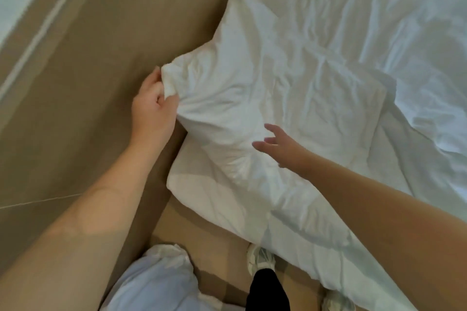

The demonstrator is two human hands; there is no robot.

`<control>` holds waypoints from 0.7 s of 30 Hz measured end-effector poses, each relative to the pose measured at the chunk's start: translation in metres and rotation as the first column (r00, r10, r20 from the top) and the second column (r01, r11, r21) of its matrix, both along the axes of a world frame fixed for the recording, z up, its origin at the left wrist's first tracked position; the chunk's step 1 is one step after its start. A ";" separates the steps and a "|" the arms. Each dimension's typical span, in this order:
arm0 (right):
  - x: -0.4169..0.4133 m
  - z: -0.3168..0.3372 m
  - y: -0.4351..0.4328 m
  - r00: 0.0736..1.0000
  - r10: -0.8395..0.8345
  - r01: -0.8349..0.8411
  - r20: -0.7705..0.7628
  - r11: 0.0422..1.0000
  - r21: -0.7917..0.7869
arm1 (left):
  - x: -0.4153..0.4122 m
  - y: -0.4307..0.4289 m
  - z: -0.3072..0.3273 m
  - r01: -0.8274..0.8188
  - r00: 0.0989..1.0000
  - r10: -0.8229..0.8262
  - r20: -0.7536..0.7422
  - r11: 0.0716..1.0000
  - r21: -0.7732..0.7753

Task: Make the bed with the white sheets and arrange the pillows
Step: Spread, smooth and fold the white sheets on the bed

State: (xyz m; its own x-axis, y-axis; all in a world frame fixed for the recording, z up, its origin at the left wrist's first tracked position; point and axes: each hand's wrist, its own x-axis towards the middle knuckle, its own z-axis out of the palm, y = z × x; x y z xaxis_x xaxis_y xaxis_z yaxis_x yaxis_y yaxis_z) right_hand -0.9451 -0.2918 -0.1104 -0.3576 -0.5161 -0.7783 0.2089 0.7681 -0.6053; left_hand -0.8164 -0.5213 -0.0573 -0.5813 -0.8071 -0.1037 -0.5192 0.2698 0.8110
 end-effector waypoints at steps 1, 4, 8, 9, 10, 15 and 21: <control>0.001 0.020 -0.015 0.998 -0.042 0.045 0.047 0.997 -0.061 | 0.011 0.002 0.017 0.062 0.998 -0.063 -0.011 0.997 -0.037; 0.013 0.070 -0.058 0.988 -0.052 0.077 0.142 0.982 -0.175 | 0.035 0.005 0.064 0.136 0.990 -0.139 -0.007 0.977 -0.166; 0.040 0.093 -0.083 0.986 0.052 -0.019 0.161 0.980 -0.200 | 0.066 0.003 0.086 -0.057 0.988 0.088 0.125 0.970 -0.236; 0.045 0.091 -0.081 0.984 0.072 -0.039 0.161 0.980 -0.196 | 0.072 0.003 0.082 -0.092 0.967 0.144 0.212 0.968 -0.235; 0.050 0.087 -0.076 0.985 0.081 -0.052 0.150 0.981 -0.189 | 0.077 0.003 0.075 -0.110 0.933 0.172 0.316 0.972 -0.205; 0.060 0.075 -0.005 0.964 0.193 -0.190 -0.182 0.981 0.031 | 0.072 0.026 0.068 -0.148 0.797 0.100 0.595 0.988 0.032; 0.035 0.140 0.128 0.664 0.598 -0.356 -0.450 0.781 0.513 | 0.043 0.113 0.118 0.264 0.725 -0.103 0.681 0.955 -0.135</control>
State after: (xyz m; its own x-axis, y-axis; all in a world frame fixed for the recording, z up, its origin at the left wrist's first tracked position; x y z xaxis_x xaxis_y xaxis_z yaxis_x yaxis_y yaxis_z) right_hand -0.9098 -0.1634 0.0295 -0.5657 -0.4768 -0.6728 -0.5330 0.8340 -0.1428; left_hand -0.7739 -0.4078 0.0609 -0.5679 -0.7395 -0.3615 -0.8215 0.5365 0.1932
